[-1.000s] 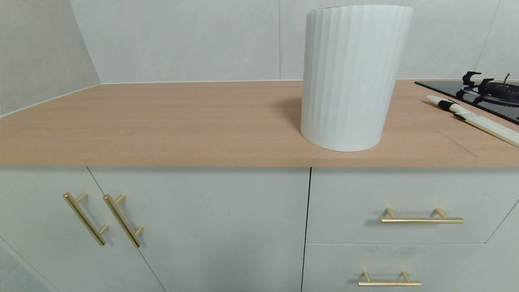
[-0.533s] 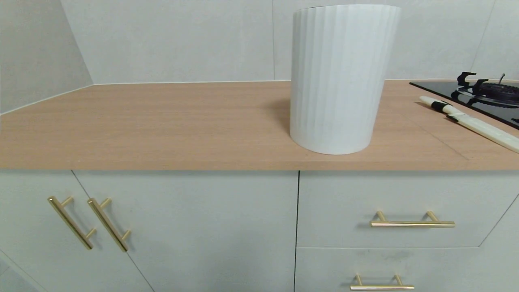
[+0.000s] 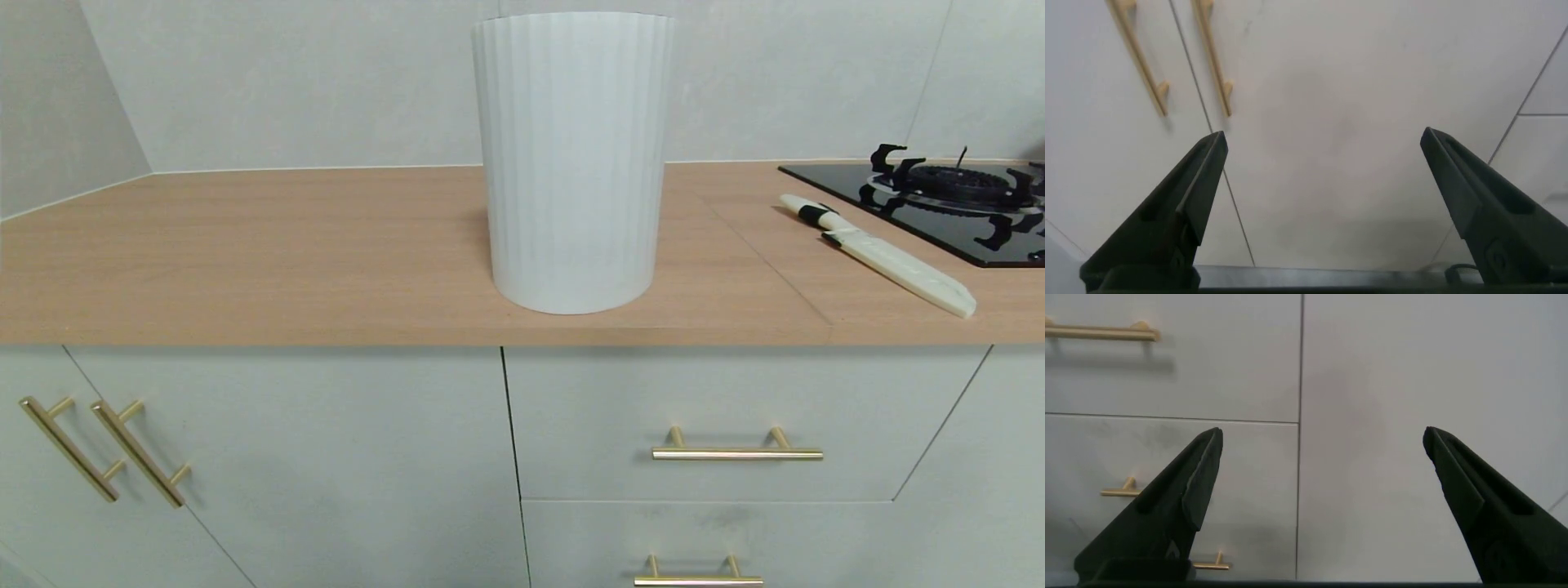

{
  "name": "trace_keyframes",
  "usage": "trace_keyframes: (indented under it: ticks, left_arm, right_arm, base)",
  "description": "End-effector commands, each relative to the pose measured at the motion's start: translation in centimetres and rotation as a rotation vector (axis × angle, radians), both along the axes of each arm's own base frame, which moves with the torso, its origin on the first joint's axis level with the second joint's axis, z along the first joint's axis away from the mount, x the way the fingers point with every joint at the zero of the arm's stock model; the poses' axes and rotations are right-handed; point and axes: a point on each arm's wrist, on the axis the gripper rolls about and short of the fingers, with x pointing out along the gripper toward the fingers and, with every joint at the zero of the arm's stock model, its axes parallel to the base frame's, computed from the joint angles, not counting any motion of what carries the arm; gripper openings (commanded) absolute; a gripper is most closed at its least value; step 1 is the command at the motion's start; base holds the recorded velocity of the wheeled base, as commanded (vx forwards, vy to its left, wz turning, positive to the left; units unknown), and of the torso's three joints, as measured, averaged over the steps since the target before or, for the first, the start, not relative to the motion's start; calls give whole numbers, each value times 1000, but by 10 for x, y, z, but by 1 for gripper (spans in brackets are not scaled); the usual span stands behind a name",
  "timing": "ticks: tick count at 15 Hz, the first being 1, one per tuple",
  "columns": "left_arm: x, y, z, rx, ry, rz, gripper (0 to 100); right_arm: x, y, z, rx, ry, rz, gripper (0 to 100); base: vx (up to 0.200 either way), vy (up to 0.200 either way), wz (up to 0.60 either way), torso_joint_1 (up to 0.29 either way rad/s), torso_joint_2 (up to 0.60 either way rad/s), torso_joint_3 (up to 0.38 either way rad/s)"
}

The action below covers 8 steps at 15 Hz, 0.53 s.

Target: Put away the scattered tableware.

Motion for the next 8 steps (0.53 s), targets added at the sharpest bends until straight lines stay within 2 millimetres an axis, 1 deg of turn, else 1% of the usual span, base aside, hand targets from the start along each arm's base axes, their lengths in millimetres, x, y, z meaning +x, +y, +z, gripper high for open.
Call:
trace_keyframes:
  ticks: [1, 8]
  left_arm:
    - [0, 0, 0, -1, 0, 1, 100]
    - [0, 0, 0, -1, 0, 1, 100]
  right_arm:
    - [0, 0, 0, 0, 3, 1, 100]
    - [0, 0, 0, -3, 3, 1, 100]
  base:
    - [0, 0, 0, 0, 0, 0]
    - [0, 0, 0, 0, 0, 0]
